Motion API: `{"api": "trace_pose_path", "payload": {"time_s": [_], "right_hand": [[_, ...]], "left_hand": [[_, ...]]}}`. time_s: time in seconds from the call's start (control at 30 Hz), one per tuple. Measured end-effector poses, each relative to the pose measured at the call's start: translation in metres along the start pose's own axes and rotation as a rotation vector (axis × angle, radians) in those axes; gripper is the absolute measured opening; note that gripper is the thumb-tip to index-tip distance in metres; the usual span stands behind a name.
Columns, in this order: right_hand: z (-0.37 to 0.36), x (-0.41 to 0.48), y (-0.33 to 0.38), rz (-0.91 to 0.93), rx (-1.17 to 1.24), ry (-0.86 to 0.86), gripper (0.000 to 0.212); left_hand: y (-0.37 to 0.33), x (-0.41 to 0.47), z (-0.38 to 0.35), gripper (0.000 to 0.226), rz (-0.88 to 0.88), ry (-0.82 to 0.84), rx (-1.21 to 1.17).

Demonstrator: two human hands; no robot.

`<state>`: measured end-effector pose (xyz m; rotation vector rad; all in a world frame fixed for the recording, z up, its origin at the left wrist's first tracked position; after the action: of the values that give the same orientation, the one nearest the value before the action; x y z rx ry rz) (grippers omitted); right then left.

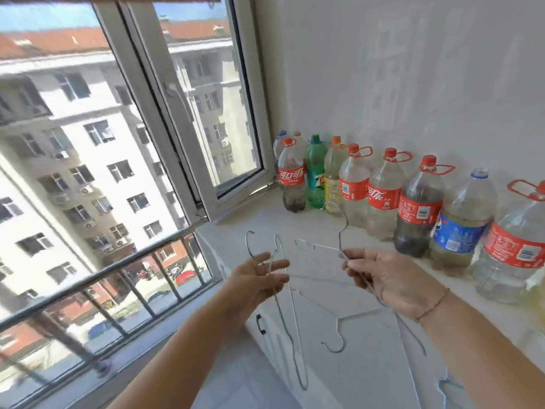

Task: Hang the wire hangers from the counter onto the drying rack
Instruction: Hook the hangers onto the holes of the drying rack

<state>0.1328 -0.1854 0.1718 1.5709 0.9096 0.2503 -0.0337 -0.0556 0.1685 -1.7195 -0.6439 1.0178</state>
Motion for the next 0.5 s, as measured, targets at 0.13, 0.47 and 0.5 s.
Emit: {"api": "trace_pose_path", "payload": {"time_s": [0.13,0.47,0.5], "right_hand": [[-0.084,-0.024,0.006,-0.037,0.106,0.149,0.018],[-0.281,-0.132,0.03,-0.027,0.121,0.478,0.036],[-0.297,-0.143,0.034,-0.007,0.11,0.5,0.037]], "left_hand": [[-0.04,-0.04,0.061,0.027,-0.02,-0.062,-0.118],[-0.141,-0.162,0.225,0.027,-0.279,-0.397,-0.044],[-0.15,-0.172,0.239,0.027,-0.297,-0.414,-0.057]]}}
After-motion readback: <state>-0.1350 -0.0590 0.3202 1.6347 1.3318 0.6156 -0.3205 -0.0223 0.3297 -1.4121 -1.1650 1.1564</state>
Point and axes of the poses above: each hand's wrist, its own x-axis towards the middle knuckle, its own z-axis out of the back of the hand, y = z × x, the point moved 9 cm from there along x, towards the middle knuckle, and after that the axes turned 15 degrees about -y, right-handed, at the moved point
